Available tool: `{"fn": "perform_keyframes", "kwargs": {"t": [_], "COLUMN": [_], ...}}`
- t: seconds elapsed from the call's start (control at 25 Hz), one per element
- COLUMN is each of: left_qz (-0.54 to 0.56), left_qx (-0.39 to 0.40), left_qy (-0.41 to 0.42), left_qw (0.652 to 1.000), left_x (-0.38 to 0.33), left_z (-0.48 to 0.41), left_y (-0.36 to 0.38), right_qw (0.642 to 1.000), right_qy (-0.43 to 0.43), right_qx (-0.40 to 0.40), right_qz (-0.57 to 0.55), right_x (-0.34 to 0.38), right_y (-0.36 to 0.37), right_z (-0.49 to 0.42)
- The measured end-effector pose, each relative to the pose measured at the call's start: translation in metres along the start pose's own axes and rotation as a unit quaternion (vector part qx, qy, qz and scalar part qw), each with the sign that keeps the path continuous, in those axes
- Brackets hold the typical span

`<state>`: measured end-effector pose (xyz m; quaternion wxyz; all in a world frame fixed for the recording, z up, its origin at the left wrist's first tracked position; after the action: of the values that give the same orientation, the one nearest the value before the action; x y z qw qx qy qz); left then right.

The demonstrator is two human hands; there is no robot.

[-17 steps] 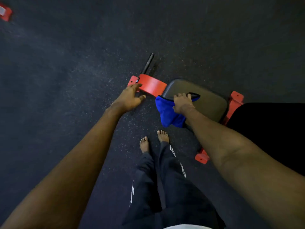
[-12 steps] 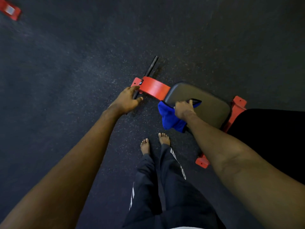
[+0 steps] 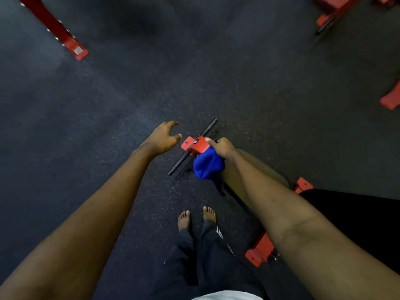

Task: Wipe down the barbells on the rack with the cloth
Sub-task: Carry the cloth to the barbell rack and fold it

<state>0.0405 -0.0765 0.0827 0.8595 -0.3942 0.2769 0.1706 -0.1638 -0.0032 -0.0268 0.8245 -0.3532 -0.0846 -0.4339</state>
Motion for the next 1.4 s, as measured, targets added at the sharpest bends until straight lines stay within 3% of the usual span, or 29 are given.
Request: {"fn": "perform_keyframes", "kwargs": {"t": [0.12,0.2,0.36,0.44,0.68,0.8,0.96,1.12,1.4], "left_qz": [0.013,0.016,0.022,0.033,0.065,0.070,0.068,0.098,0.115], "left_qx": [-0.036,-0.062,-0.115,-0.135,-0.168,-0.193,-0.248,-0.292,-0.344], "left_qy": [-0.002,0.004,0.006,0.008,0.016,0.021,0.041,0.043,0.036], "left_qw": [0.999,0.998,0.993,0.990,0.984,0.978,0.965,0.951,0.931], "left_x": [-0.006,-0.009,-0.008,-0.005,0.020,0.037,0.064,0.085,0.115], "left_z": [0.027,0.045,0.073,0.084,0.110,0.131,0.159,0.174,0.165], "left_y": [-0.039,-0.066,-0.117,-0.141,-0.209,-0.261,-0.340,-0.405,-0.504], "right_qw": [0.989,0.988,0.995,0.986,0.905,0.869,0.865,0.901,0.899], "right_qy": [0.024,0.025,-0.059,-0.103,-0.115,-0.106,-0.140,-0.174,-0.267], "right_qx": [0.062,0.080,-0.009,-0.039,-0.030,-0.067,-0.074,-0.087,-0.105], "right_qz": [-0.133,-0.126,-0.081,-0.123,-0.410,-0.478,-0.475,-0.389,-0.332], "right_x": [0.036,0.068,0.125,0.156,0.246,0.298,0.383,0.464,0.607], "right_y": [-0.014,-0.030,-0.054,-0.058,-0.066,-0.073,-0.072,-0.075,-0.076], "right_z": [0.034,0.059,0.061,0.062,0.089,0.105,0.127,0.123,0.122]}}
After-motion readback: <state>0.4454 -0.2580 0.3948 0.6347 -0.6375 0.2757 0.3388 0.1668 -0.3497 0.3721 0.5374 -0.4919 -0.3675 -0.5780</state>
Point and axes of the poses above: each hand's wrist, its own z-axis away from the middle knuckle, its own y-axis out of the palm, x = y × z, the point moved 6 cm from there along -z, towards the middle knuckle, and after that the axes turned 10 degrees about z, right-handed, at the moved point
